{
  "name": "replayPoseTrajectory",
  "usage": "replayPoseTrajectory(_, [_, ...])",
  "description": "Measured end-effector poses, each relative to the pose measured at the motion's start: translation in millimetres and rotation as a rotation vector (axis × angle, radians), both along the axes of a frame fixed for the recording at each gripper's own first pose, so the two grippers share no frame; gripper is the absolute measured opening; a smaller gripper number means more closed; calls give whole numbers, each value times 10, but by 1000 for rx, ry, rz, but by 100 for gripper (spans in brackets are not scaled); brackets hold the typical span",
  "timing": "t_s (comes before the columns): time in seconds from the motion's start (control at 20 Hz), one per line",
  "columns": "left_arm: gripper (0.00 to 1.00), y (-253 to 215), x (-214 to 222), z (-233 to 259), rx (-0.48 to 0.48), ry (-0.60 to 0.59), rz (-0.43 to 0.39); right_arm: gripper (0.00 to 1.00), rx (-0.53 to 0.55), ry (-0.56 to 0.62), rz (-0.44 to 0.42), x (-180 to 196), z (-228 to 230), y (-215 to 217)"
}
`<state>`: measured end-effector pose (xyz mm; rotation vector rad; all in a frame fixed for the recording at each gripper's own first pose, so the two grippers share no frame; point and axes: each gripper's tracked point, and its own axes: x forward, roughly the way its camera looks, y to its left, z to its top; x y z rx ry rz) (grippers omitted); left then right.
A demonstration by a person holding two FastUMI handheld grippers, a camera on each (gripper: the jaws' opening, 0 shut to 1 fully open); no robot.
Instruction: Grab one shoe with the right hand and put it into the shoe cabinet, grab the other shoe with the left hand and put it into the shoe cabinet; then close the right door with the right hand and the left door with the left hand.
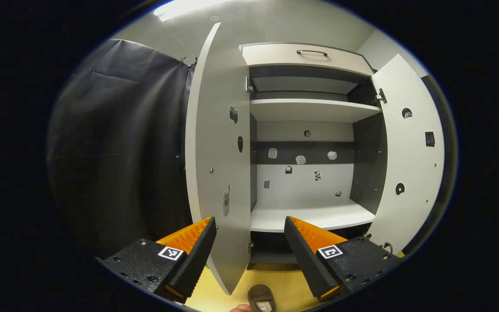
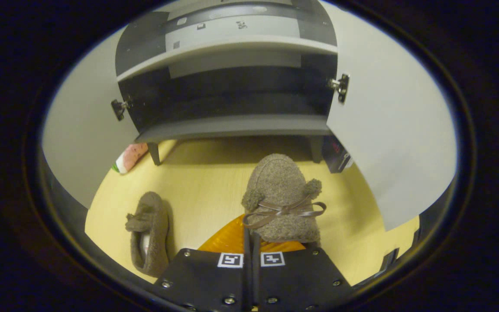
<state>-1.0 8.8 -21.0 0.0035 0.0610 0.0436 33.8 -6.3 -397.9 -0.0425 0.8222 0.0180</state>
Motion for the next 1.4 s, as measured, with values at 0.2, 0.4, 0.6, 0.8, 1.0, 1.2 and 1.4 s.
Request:
replayPoseTrajectory(0.2, [97, 39, 18, -76, -13, 12, 9, 1, 25, -144, 5, 330, 733, 20])
replayPoseTrajectory(0.4, [97, 64, 36, -138, -27, 20, 10, 1, 51, -298, 18, 691, 1544, 96])
replayPoseTrajectory(0.6, [97, 47, 42, -178, -36, 20, 3, 0, 90, -406, 48, 1147, 2265, 214])
replayPoseTrajectory(0.8, [97, 37, 88, -209, -39, 22, -1, 0, 64, -460, 91, 1707, 2710, 236])
replayPoseTrajectory(1.0, [97, -10, 156, -227, -58, 15, -21, 0, 23, -504, 102, 2320, 2987, 211])
replayPoseTrajectory(1.2, [99, 26, 251, -286, -66, 26, -9, 1, -4, -523, 106, 2817, 3079, 261])
replayPoseTrajectory(1.4, [95, -31, 321, -313, -71, 37, -31, 0, 11, -491, 74, 3194, 2890, 280])
